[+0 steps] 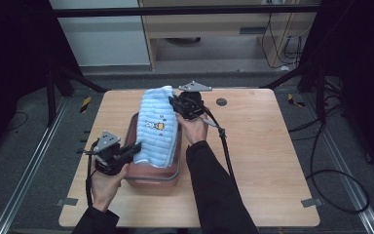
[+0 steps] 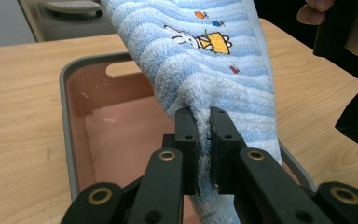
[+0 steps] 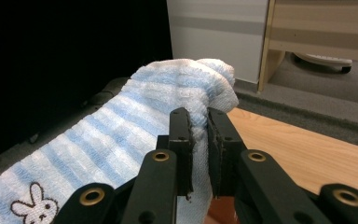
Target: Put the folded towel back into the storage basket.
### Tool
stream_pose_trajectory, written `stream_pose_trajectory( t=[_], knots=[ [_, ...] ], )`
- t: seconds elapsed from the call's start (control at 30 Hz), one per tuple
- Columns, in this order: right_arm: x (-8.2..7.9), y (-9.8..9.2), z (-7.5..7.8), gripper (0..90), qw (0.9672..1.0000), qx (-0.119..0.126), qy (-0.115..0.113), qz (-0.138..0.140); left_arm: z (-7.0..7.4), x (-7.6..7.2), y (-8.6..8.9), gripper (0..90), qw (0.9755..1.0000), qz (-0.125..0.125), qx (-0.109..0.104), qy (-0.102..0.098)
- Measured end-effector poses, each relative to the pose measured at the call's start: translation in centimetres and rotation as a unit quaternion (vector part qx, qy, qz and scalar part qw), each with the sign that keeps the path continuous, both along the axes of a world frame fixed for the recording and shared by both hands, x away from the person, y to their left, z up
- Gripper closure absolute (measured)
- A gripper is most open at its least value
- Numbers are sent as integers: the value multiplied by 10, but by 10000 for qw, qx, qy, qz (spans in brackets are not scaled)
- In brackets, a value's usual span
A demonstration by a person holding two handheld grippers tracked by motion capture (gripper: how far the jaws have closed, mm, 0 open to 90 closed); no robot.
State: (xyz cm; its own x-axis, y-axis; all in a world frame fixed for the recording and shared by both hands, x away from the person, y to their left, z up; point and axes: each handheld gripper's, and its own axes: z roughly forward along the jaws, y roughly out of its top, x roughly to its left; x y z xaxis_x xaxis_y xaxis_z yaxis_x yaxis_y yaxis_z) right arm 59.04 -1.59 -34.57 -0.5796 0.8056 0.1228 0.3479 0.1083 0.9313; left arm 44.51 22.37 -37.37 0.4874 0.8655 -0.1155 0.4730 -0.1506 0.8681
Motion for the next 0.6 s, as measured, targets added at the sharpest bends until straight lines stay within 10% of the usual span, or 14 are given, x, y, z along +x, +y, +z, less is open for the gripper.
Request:
stream_pose_trajectory(
  t=[0.6],
  knots=[
    [10,7,-41,814,9992,-172,366,57,-26,3,-5,837,9989,-22,328,325]
  ],
)
